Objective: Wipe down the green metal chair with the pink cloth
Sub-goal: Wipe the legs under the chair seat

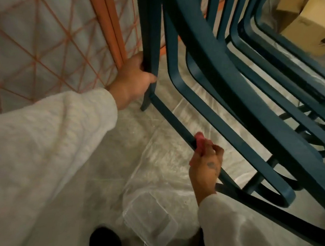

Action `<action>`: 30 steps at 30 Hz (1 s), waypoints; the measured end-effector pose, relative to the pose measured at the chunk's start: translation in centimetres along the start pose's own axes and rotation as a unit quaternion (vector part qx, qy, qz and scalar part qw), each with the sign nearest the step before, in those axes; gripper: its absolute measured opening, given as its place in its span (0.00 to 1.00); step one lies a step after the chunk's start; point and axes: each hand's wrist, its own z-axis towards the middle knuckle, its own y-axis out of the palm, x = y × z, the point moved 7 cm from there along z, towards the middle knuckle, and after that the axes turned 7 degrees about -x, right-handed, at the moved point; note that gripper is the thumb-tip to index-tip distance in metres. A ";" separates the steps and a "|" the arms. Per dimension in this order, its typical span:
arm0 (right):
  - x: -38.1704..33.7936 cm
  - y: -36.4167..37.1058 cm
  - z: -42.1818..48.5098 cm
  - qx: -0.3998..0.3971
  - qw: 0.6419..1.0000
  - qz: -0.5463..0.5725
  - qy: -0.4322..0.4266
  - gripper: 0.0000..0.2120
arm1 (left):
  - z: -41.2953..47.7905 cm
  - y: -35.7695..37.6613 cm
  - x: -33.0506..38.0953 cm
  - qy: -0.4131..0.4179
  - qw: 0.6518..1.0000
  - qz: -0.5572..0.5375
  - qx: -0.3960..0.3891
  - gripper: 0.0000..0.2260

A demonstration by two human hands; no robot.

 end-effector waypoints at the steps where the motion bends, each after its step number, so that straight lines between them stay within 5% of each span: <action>1: -1.9 1.1 0.5 -0.016 0.999 -0.005 -0.037 0.17 | 0.2 0.1 -0.1 0.012 1.000 0.000 0.000 0.18; 8: -14.3 11.8 5.5 -0.127 0.970 -0.158 -0.132 0.20 | 0.7 -0.6 0.3 0.094 0.992 0.083 0.003 0.14; 15: -15.1 12.5 5.7 -0.107 0.946 -0.178 -0.251 0.17 | 0.7 -1.0 0.4 0.150 0.981 0.121 0.028 0.14; 23: -3.4 2.8 1.2 -0.056 0.973 -0.204 -0.091 0.27 | 1.0 -1.0 0.2 0.154 0.970 0.183 0.030 0.17; 27: -7.0 5.4 1.7 -0.042 0.961 -0.232 -0.147 0.27 | 0.8 -1.0 0.4 0.157 0.972 0.173 0.035 0.16; 30: -11.2 8.9 3.0 -0.077 0.964 -0.169 -0.190 0.17 | 0.6 -1.0 0.4 0.156 0.975 0.154 0.035 0.14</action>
